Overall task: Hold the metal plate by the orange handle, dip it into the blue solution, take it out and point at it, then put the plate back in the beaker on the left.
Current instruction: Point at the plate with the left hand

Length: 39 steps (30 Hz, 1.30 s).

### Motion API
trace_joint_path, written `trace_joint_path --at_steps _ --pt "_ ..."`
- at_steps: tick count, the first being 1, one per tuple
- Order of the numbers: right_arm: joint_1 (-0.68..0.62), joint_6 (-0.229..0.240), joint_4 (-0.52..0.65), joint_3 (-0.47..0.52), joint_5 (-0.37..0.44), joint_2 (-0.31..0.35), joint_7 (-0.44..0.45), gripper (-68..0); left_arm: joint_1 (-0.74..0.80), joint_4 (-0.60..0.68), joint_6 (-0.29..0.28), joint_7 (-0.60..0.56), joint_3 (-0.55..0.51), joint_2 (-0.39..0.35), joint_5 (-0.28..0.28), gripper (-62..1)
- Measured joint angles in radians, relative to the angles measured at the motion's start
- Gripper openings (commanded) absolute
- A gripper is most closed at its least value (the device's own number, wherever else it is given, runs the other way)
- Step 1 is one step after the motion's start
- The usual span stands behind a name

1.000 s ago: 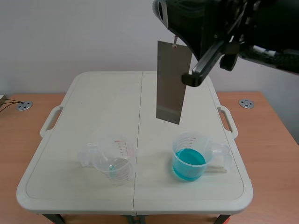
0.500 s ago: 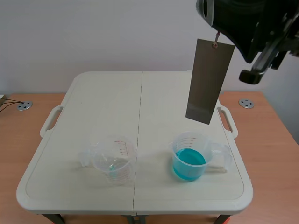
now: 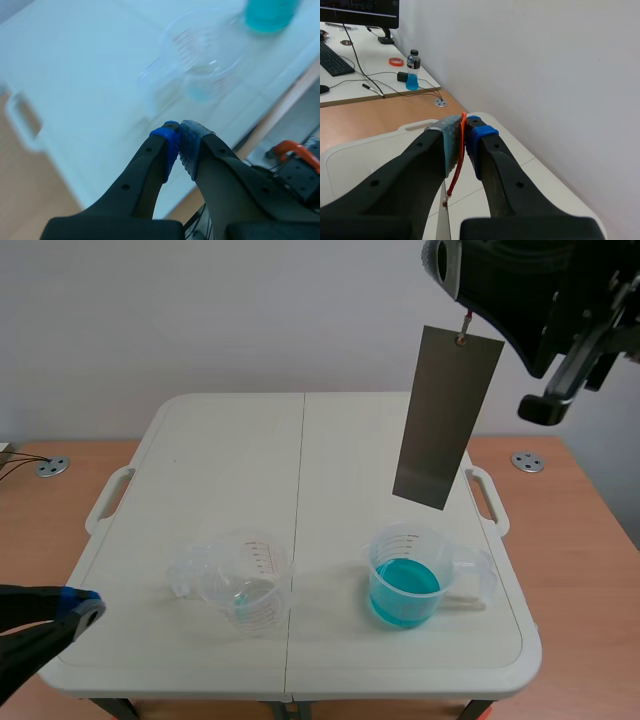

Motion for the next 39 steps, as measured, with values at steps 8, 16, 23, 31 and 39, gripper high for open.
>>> trace_joint_path --at_steps 8,16,23,31,39 --pt "0.0 0.0 -0.015 0.0 0.0 0.0 0.001 -66.2 -0.224 -0.007 -0.031 0.096 0.229 -0.006 -0.001 -59.3" --pt "0.0 0.0 -0.05 0.0 -0.002 0.0 0.005 -66.2 -0.396 -0.007 -0.033 0.211 0.425 0.029 -0.001 -59.3" --pt "0.0 0.0 -0.05 0.0 -0.003 0.0 0.005 -66.2 -0.481 -0.007 -0.03 0.268 0.555 0.085 -0.001 -59.3" --pt "0.0 0.0 -0.05 0.0 -0.003 0.0 0.005 -66.2 -0.563 -0.069 0.052 0.313 0.625 0.162 0.004 -59.3" --pt "0.0 0.0 -0.05 0.0 -0.003 0.0 0.005 -66.2 -0.629 -0.147 0.133 0.324 0.675 0.214 0.048 -59.3"
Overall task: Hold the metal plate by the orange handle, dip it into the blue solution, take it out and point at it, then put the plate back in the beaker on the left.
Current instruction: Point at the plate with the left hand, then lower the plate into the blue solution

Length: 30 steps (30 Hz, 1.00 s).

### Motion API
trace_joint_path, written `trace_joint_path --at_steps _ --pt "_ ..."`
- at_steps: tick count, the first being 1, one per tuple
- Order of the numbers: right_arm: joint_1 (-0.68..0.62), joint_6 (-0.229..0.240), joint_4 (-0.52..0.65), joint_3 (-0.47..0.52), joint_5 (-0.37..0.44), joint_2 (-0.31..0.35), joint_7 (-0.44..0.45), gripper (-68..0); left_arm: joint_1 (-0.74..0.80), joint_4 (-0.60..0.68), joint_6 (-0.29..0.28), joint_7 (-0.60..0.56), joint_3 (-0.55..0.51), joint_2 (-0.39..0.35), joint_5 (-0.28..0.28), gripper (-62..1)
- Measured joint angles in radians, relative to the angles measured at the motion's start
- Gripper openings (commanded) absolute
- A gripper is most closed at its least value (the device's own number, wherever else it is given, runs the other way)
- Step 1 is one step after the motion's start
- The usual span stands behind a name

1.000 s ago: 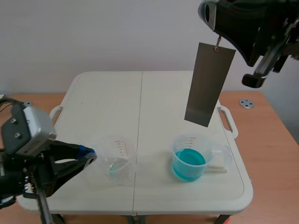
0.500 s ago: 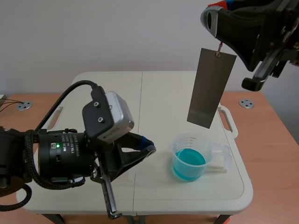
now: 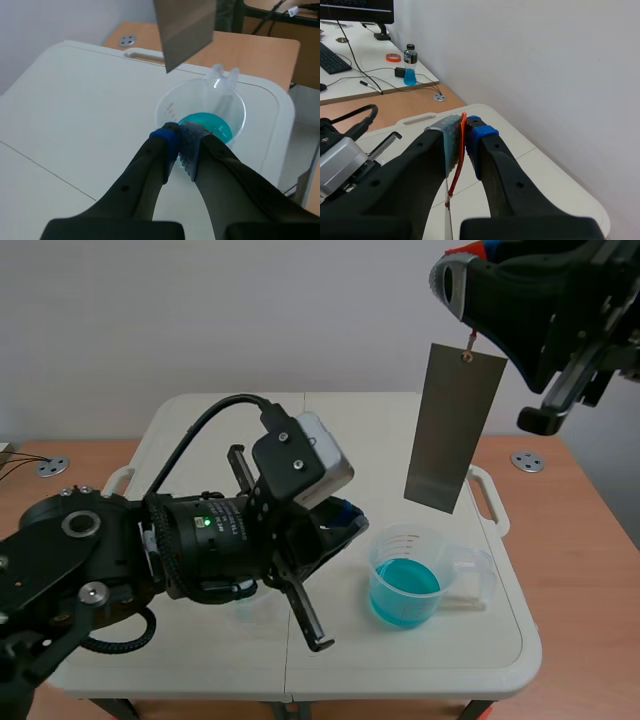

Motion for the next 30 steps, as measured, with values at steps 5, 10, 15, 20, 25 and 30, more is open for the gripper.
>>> trace_joint_path --at_steps 5,10,15,20,25,30 --pt "0.0 0.0 0.0 0.0 0.0 0.0 0.0 -66.2 -0.029 -0.04 0.06 0.0 0.019 0.021 0.0 -59.2" --pt "0.0 0.0 0.0 0.0 0.0 0.0 0.0 -66.2 -0.043 -0.057 0.064 0.0 0.019 0.033 -0.001 -59.3" --pt "0.0 0.0 0.0 0.0 0.0 0.0 0.0 -66.2 -0.042 -0.057 0.064 0.0 0.019 0.033 -0.001 -59.3" --pt "0.0 0.0 0.0 0.0 0.0 0.0 0.0 -66.2 -0.042 -0.057 0.063 0.0 0.019 0.032 -0.001 -59.3" --pt "0.0 0.0 0.0 0.0 0.0 0.0 0.0 -66.2 -0.037 -0.056 0.063 0.0 0.008 0.025 -0.001 -59.3" --pt "0.0 0.0 0.0 0.0 0.0 0.0 0.0 -66.2 0.042 0.032 0.064 0.0 -0.119 -0.041 -0.005 -59.3"
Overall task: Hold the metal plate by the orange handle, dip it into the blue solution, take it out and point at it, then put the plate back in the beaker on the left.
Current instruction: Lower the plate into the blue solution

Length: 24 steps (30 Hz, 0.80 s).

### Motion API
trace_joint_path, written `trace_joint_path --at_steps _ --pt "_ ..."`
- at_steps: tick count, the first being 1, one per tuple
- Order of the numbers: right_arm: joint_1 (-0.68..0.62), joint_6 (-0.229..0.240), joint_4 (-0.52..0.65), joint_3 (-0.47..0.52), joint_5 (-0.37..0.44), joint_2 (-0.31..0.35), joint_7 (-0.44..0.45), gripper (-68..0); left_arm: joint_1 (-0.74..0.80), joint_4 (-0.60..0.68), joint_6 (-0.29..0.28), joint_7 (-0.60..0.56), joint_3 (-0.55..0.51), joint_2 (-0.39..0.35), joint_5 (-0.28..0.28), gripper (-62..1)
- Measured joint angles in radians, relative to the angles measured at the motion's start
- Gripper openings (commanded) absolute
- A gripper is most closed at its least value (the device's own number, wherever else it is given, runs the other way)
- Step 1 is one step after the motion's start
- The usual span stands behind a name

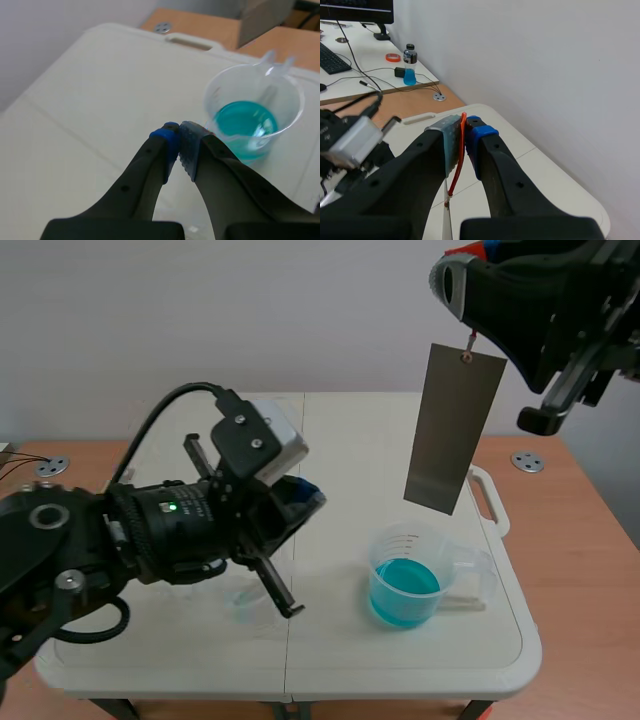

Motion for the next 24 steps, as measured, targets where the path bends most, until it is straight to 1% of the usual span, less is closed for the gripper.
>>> trace_joint_path --at_steps 2,4,9,12,13,14,18,19,20,24 --pt "0.0 0.0 0.0 0.0 0.0 0.0 0.0 -66.2 0.054 0.062 0.001 -0.002 -0.069 -0.05 -0.002 -59.3" --pt "0.0 0.0 0.0 0.0 0.0 0.0 0.0 -66.2 0.119 0.121 0.015 -0.03 -0.131 -0.108 -0.005 -59.3" --pt "0.0 0.0 0.0 0.0 0.0 0.0 0.0 -66.2 0.327 0.219 0.103 -0.043 -0.277 -0.24 -0.006 -59.3" --pt "0.0 0.0 0.0 0.0 0.0 0.0 0.0 -66.2 0.465 0.231 0.171 -0.041 -0.374 -0.299 -0.009 -59.3" --pt "0.0 0.0 0.0 0.0 0.0 0.0 0.0 -66.2 0.509 0.231 0.192 -0.037 -0.405 -0.315 -0.019 -59.3" --pt "0.0 0.0 0.0 0.0 0.0 0.0 0.0 -66.2 0.552 0.23 0.21 -0.034 -0.433 -0.329 -0.026 -59.3" --pt "0.0 0.0 0.0 0.0 0.0 0.0 0.0 -66.2 0.721 0.22 0.281 -0.035 -0.512 -0.375 -0.027 -59.3" --pt "0.0 0.0 0.0 0.0 0.0 0.0 0.0 -66.2 0.759 0.212 0.298 -0.035 -0.525 -0.381 -0.039 -59.3" --pt "0.0 0.0 0.0 0.0 0.0 0.0 0.0 -66.2 0.794 0.201 0.307 -0.036 -0.534 -0.381 -0.054 -59.3" --pt "0.0 0.0 0.0 0.0 0.0 0.0 0.0 -66.2 0.9 0.122 0.302 -0.039 -0.536 -0.38 -0.056 -59.3"
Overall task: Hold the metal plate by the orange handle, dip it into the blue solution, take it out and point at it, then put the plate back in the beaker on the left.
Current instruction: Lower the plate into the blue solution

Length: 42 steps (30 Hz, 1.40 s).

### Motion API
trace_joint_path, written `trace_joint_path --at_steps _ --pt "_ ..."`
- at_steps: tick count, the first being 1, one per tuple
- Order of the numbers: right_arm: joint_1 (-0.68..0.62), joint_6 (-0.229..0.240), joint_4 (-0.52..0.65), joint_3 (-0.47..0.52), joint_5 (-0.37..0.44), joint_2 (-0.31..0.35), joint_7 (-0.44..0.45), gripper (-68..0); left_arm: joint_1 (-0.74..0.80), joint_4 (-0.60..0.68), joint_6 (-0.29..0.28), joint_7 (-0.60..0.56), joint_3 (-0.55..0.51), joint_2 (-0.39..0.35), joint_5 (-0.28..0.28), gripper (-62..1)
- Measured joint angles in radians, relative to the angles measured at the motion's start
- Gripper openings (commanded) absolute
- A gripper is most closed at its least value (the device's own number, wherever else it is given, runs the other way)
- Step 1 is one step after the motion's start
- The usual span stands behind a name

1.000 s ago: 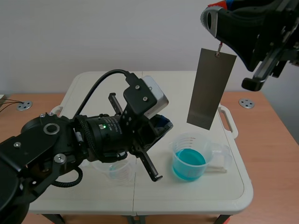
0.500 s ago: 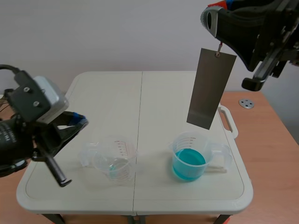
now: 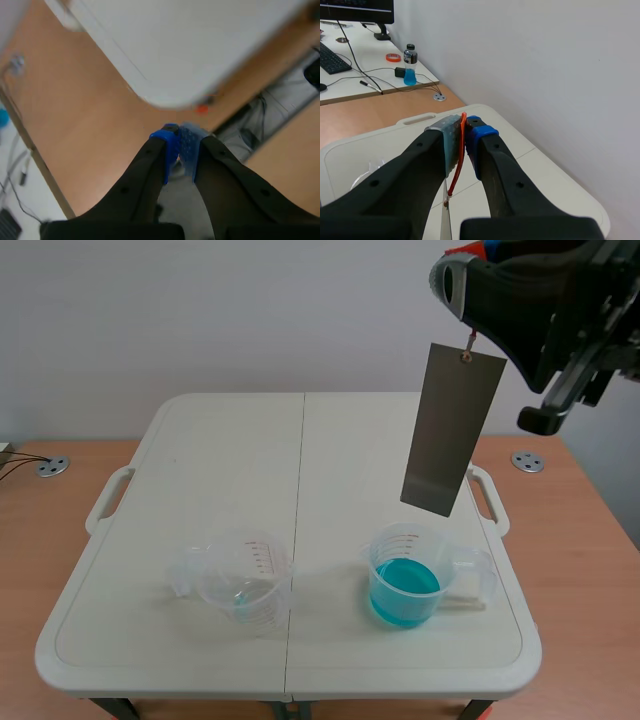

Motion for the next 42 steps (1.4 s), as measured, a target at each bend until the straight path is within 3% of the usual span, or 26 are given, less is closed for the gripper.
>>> trace_joint_path --at_steps 9,14,20,26,42 --pt "0.0 0.0 0.0 0.0 0.001 0.0 0.0 -66.2 0.04 -0.262 -0.008 -0.114 0.069 0.04 0.0 -59.3" --pt "0.0 0.0 0.0 0.0 0.018 0.0 0.0 -66.2 0.034 -0.373 -0.056 -0.164 0.13 0.107 0.0 -59.3" --pt "0.0 0.0 0.0 -0.041 0.018 0.0 0.0 -66.2 0.009 -0.46 -0.052 -0.163 0.211 0.188 0.006 -59.3" --pt "0.0 0.0 -0.009 -0.055 0.018 -0.006 0.0 -66.2 -0.048 -0.547 -0.051 -0.163 0.278 0.244 0.047 -59.3" --pt "0.0 0.0 -0.102 -0.085 0.018 -0.006 0.0 -66.2 -0.099 -0.66 -0.049 -0.164 0.399 0.277 0.053 -59.3"
